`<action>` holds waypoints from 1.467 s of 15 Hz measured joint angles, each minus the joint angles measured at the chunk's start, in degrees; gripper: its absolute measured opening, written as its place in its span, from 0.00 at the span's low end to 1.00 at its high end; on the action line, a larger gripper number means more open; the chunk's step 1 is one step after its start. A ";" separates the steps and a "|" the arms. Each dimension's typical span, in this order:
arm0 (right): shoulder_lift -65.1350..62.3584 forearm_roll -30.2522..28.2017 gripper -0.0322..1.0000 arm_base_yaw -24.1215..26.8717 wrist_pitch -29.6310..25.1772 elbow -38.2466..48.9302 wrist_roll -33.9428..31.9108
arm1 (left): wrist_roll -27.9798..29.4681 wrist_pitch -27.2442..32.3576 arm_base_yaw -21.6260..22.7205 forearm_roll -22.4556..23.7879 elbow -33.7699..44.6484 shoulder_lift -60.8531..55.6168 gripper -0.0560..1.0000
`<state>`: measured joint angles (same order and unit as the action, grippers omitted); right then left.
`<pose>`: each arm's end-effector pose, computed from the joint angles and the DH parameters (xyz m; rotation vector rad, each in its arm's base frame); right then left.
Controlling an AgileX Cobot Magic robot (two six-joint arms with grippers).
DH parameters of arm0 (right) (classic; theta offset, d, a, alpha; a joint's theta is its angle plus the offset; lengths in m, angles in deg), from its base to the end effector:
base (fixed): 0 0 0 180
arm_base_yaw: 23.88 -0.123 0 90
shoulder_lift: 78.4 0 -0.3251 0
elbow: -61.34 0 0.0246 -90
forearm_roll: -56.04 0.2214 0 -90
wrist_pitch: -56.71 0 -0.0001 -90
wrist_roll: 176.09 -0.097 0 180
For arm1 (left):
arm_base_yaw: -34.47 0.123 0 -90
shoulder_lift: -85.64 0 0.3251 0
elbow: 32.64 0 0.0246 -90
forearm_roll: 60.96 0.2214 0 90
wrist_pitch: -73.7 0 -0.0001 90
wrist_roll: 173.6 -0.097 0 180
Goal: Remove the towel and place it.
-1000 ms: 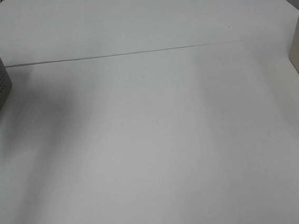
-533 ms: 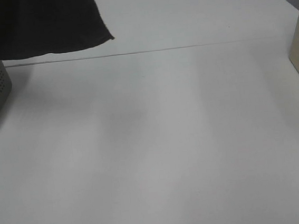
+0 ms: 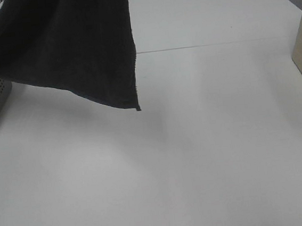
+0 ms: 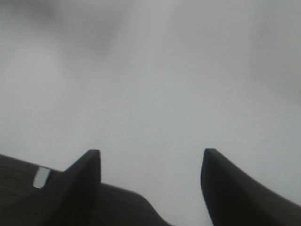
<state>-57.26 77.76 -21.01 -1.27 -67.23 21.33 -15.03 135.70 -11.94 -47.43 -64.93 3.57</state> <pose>-0.0259 0.0318 0.2725 -0.2219 2.2081 0.2776 0.2298 -0.2123 0.5016 1.2355 1.8207 0.0499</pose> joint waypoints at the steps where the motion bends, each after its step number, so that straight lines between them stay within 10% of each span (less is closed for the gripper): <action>1: 3.44 7.22 0.67 0.00 4.07 -0.11 6.30 | 0.00 0.00 -0.17 -1.89 0.00 0.00 0.05; 6: 27.90 49.16 0.71 0.00 9.45 -0.29 52.20 | 0.11 -0.34 -0.34 -12.78 0.00 0.00 0.05; 9: 41.25 62.74 0.71 0.00 4.35 -0.63 69.33 | -0.23 -3.78 -0.34 -16.73 0.00 0.00 0.05; 13: 53.86 66.29 0.75 -5.10 -0.57 -4.93 76.43 | -0.74 -4.41 -0.34 -18.51 0.00 1.15 0.05; 17: 61.31 67.32 0.75 -19.25 11.63 -7.39 77.46 | -0.74 -5.39 -0.34 -18.51 0.00 1.72 0.05; 22: 65.32 73.91 0.71 -21.08 13.35 -7.39 80.67 | -0.74 -5.56 -0.34 -18.56 0.00 1.72 0.05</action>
<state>8.06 151.67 -42.10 12.08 -74.63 102.00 -15.77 130.14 -12.29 -66.00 -64.93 5.28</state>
